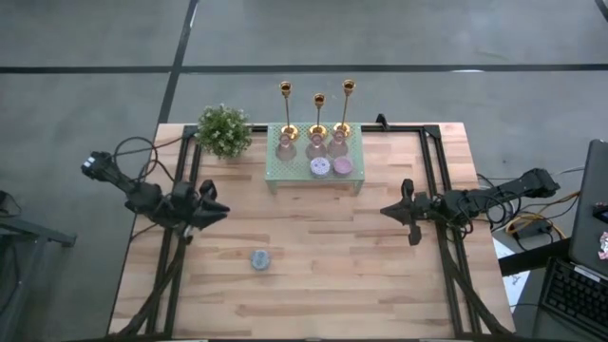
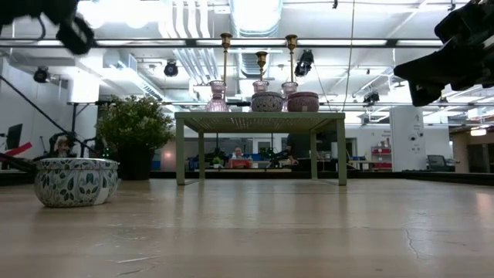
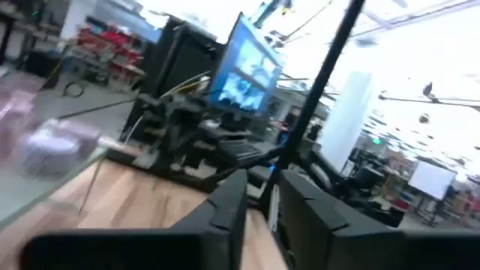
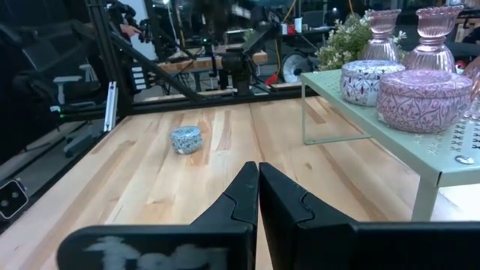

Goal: Stock candles and vases on shelf
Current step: Align the green patterned scented candle with the other scented candles on the shelf

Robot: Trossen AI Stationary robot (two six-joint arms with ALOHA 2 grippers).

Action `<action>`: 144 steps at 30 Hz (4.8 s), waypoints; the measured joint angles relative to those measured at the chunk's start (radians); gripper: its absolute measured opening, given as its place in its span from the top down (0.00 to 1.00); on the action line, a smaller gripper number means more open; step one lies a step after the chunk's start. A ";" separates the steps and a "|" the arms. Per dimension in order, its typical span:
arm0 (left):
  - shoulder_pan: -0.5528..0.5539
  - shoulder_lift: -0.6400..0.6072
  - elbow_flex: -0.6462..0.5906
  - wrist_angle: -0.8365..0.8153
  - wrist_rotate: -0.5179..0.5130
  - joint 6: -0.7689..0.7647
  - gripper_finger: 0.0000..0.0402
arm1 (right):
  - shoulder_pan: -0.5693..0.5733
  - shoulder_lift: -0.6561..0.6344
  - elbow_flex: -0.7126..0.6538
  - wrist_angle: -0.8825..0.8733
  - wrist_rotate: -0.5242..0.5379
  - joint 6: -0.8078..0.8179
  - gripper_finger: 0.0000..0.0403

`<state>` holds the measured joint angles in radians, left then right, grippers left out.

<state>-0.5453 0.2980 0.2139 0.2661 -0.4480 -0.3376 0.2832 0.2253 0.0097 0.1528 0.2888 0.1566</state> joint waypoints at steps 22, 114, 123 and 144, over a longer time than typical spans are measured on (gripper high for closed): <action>0.000 0.741 0.627 -0.834 0.050 -0.139 0.03 | 0.000 0.005 0.000 -0.004 0.001 0.000 0.98; 0.516 1.019 0.842 -0.952 0.236 -0.185 0.24 | 0.000 0.026 0.000 -0.023 0.001 0.000 0.98; 0.645 1.027 0.914 -0.960 0.250 -0.152 0.23 | 0.000 0.026 0.000 -0.022 0.001 0.000 0.98; 0.771 1.170 1.013 -0.952 0.250 -0.113 0.23 | 0.000 0.026 0.000 -0.022 0.001 0.000 0.98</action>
<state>0.2257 1.4675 1.2266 -0.6863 -0.1981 -0.4508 0.2832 0.2514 0.0093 0.1310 0.2893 0.1566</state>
